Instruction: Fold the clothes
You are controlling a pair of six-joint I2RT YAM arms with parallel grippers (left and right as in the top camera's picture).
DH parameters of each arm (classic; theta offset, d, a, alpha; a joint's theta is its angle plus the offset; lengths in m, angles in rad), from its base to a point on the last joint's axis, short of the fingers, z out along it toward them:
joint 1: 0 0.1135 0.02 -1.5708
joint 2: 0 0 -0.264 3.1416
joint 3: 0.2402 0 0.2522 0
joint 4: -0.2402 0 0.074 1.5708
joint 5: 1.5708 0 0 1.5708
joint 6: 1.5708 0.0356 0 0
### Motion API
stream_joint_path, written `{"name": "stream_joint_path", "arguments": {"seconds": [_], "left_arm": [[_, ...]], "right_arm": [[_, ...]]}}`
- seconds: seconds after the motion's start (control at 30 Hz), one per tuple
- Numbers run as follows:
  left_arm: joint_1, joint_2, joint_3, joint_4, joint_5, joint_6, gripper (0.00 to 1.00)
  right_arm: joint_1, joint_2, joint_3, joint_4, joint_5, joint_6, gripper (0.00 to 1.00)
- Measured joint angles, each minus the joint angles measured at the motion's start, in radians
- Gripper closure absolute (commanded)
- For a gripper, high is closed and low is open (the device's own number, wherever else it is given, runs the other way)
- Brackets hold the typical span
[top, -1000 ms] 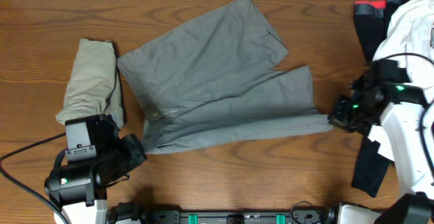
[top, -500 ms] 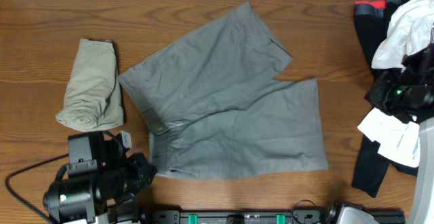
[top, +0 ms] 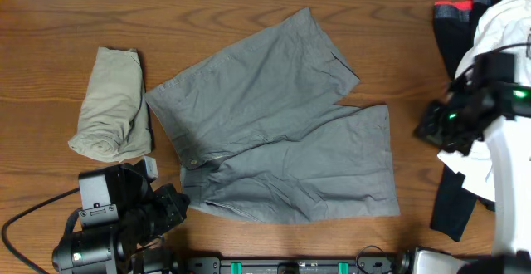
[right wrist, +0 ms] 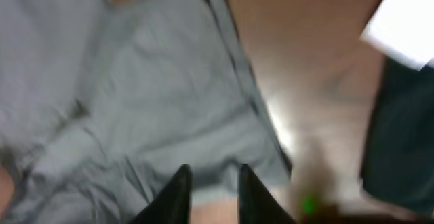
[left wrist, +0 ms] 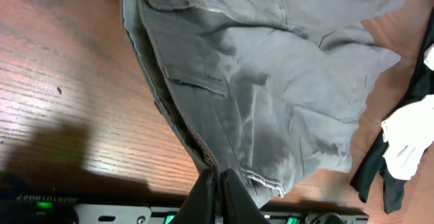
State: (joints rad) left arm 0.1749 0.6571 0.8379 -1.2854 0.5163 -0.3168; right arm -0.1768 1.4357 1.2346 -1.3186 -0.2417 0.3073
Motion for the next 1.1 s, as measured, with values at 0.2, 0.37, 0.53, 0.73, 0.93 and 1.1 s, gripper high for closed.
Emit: {"name": "stream_joint_path", "arguments": {"seconds": [0.2,0.37,0.53,0.73,0.93,1.1], "left_arm": [[0.0,0.0,0.0,0.005,-0.013,0.0,0.94],[0.0,0.0,0.0,0.015,-0.025,0.0,0.94],[0.0,0.0,0.0,0.019,-0.026,0.0,0.94],[0.0,0.0,0.0,0.023,-0.026,0.0,0.94],[0.0,0.0,0.0,0.023,-0.026,0.0,0.94],[0.0,0.0,0.0,0.023,-0.026,0.0,0.94]], "right_arm": [[0.003,0.044,-0.203,-0.021,-0.022,-0.007,0.58],[0.003,0.044,-0.349,0.023,-0.051,0.007,0.56],[0.003,0.044,-0.457,0.119,-0.056,0.055,0.55],[0.003,0.044,-0.57,0.309,-0.034,0.142,0.6],[0.003,0.038,-0.629,0.387,-0.023,0.206,0.66],[0.003,0.023,-0.642,0.396,-0.01,0.232,0.87]]}}
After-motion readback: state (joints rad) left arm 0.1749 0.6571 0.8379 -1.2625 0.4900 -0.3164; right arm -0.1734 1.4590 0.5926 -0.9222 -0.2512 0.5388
